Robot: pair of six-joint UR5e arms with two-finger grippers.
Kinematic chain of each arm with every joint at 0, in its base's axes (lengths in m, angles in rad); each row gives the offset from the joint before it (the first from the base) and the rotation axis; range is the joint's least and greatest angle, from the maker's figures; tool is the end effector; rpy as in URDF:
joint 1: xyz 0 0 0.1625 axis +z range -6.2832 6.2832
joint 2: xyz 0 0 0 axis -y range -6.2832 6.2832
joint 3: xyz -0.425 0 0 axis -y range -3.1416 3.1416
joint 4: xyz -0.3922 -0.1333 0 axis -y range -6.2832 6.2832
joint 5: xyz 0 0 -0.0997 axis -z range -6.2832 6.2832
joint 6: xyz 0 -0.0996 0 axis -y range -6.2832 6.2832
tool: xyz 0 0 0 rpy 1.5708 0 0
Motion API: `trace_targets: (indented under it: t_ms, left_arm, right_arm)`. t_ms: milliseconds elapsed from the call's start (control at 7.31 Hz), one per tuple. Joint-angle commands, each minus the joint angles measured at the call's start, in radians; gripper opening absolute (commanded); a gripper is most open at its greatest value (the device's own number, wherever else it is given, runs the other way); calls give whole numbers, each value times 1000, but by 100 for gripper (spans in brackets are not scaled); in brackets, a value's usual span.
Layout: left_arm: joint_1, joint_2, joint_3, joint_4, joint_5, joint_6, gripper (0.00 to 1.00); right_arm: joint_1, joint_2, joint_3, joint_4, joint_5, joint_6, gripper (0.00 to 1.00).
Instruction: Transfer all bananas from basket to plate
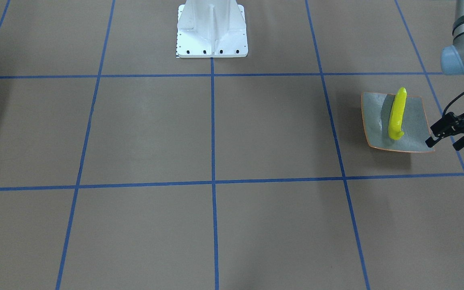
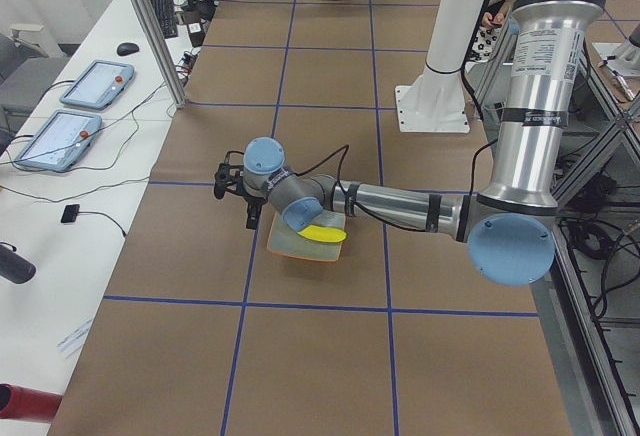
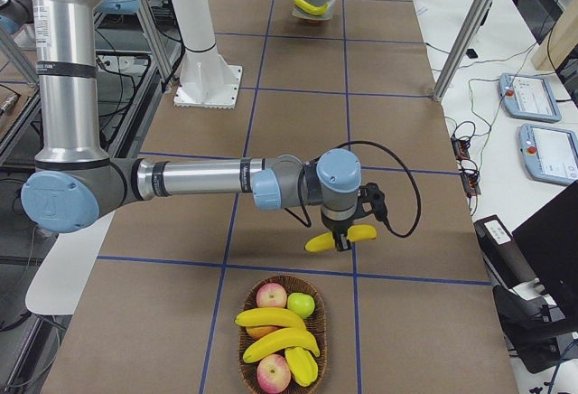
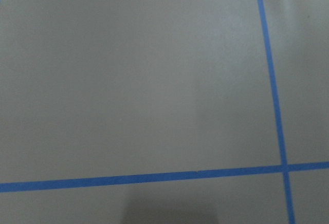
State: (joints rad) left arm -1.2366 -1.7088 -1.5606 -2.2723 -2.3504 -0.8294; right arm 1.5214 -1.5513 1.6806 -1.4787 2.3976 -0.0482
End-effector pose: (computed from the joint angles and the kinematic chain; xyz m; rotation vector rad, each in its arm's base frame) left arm 0.1262 -0.5564 0.5078 0.2525 1.0403 -0.1240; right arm 0.0348 -0.5116 0.5808 0.2084 -0.8244 -0.1832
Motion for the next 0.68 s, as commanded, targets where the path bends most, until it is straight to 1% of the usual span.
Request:
trace_targets:
  t_ms: [0,137,274,411,547]
  left_arm:
    - [6,-137,2,-1,-91,-243,100]
    - [28,-205,-5,-6,-116,-380,100]
    - [79,-265,-7,-9,-116,-460,100]
    - [145,-313,-4,-9,-112,-485,100]
    - [172,-366,-1,-9,-107,-579,100]
  right_arm:
    - [-149,139,33,1,70,286,0]
    - [-224,205,44,4,107,397,0]
    - [-301,280,76,5,113,554,0]
    - [-366,345,106,8,112,694,0]
    - [-436,406,111,21,106,808,0]
